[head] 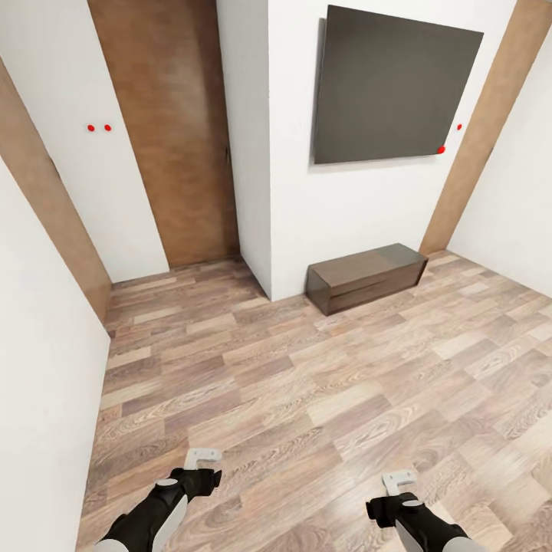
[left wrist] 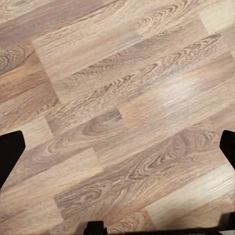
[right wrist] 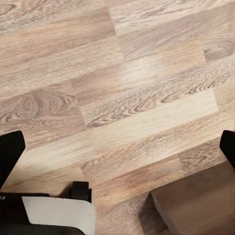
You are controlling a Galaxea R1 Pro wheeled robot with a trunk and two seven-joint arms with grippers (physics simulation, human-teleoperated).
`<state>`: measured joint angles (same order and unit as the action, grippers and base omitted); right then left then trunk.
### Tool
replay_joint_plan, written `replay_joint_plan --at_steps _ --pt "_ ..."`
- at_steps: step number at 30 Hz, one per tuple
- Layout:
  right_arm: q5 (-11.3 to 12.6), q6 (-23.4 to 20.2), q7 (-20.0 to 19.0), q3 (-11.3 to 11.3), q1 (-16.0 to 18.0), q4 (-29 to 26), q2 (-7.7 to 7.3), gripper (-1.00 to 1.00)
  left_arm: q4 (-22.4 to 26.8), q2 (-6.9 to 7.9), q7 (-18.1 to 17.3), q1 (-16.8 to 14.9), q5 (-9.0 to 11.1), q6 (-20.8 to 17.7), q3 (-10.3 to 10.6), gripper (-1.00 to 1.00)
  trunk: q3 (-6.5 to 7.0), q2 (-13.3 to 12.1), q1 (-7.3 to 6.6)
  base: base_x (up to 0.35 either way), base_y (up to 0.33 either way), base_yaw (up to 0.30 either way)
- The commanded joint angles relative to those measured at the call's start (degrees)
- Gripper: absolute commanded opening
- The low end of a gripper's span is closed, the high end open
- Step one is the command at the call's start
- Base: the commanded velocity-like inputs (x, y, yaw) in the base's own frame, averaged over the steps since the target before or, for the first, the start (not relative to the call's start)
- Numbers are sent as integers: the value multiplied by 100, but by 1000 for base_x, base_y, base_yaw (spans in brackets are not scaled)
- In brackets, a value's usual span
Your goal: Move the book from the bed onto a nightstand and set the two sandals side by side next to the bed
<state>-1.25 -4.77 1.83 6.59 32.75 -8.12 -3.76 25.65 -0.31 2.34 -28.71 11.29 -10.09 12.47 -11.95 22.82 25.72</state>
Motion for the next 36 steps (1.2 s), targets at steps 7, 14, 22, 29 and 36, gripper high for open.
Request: replay_joint_plan --at_steps 7,14,22,29,36 --pt "-11 -42 19 44 1 -12 -2 100 10 5 26 -3 58 -28 36 100 -10 10 7 350 0 0" --pt "-10 -42 19 44 3 -12 -2 100 10 5 24 -3 58 -28 36 100 -10 10 7 350 0 0" --pt "-10 -42 19 44 1 -11 -2 100 10 5 22 -3 58 -27 36 100 -10 10 7 350 0 -12" --pt "-7 -42 19 44 0 -7 -2 100 10 5 21 -3 58 -23 34 100 -10 10 7 333 0 -137" --pt "-7 -42 15 44 3 -6 -2 100 10 5 21 -3 58 -15 36 100 -10 10 7 141 0 -254"
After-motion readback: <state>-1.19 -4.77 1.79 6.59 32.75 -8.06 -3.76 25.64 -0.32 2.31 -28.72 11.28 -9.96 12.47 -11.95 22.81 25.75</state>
